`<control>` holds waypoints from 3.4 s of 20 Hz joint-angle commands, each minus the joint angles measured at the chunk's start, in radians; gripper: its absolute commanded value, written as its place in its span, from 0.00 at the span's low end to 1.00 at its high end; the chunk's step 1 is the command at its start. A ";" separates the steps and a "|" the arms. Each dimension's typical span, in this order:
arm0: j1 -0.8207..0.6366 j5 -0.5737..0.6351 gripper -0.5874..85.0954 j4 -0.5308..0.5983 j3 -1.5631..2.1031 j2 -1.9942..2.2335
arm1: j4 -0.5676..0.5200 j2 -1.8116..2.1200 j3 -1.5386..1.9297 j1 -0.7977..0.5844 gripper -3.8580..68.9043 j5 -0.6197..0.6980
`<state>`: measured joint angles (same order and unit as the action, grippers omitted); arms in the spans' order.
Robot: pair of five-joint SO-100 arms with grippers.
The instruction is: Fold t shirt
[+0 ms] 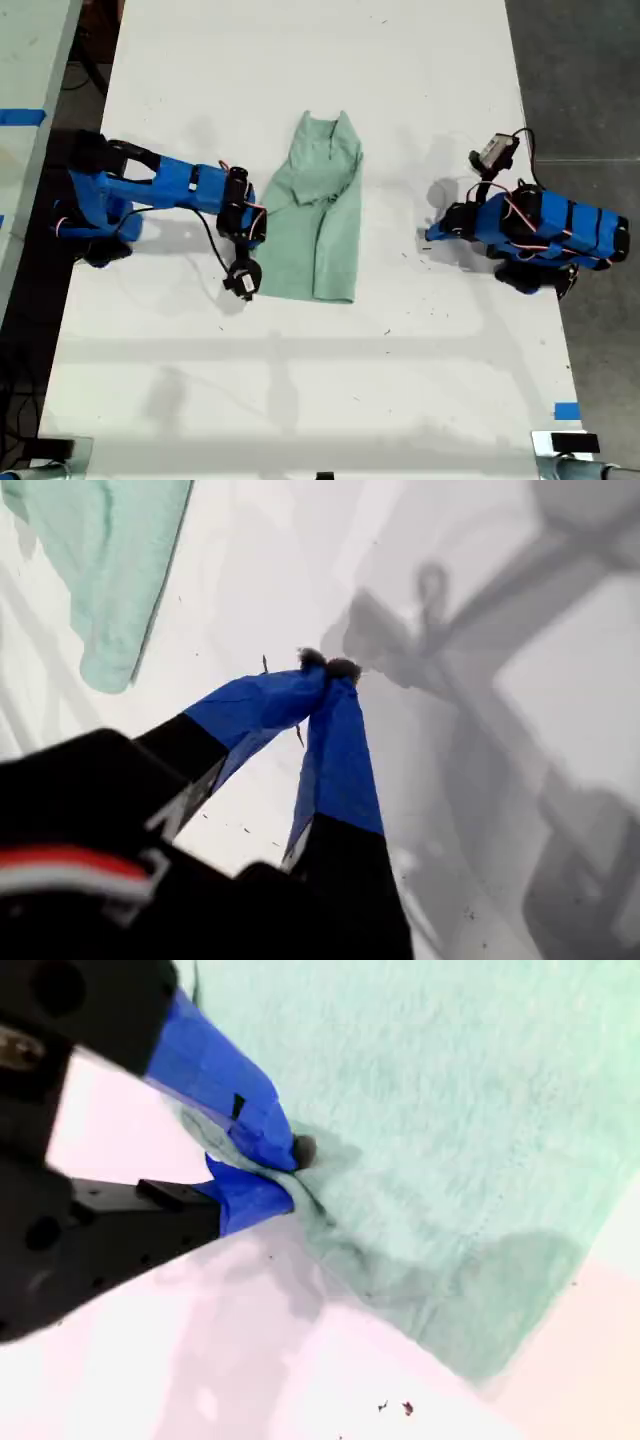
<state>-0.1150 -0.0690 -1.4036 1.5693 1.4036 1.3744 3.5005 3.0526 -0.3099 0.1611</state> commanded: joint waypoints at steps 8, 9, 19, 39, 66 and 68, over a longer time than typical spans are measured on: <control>0.002 0.155 0.01 -0.035 -0.528 -0.120 | 0.006 0.011 0.026 -0.003 0.05 0.012; 0.002 0.184 0.01 0.032 -0.528 -0.130 | 0.006 0.011 0.026 -0.003 0.05 0.012; 0.017 0.244 0.28 0.319 -0.526 -0.178 | 0.008 0.011 0.026 -0.002 0.05 0.014; -0.166 0.236 0.00 0.589 1.643 2.186 | 0.008 0.011 0.026 -0.009 0.05 -0.002; -0.184 0.209 0.00 0.491 1.629 2.195 | 0.021 0.011 0.009 -0.002 0.04 0.003; -0.186 0.209 0.00 0.489 1.629 2.195 | 0.041 0.011 -0.003 -0.002 0.04 -0.011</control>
<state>-0.2930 0.1580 -0.9097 3.1907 3.5910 1.3990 3.5005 3.0511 -0.3191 0.1672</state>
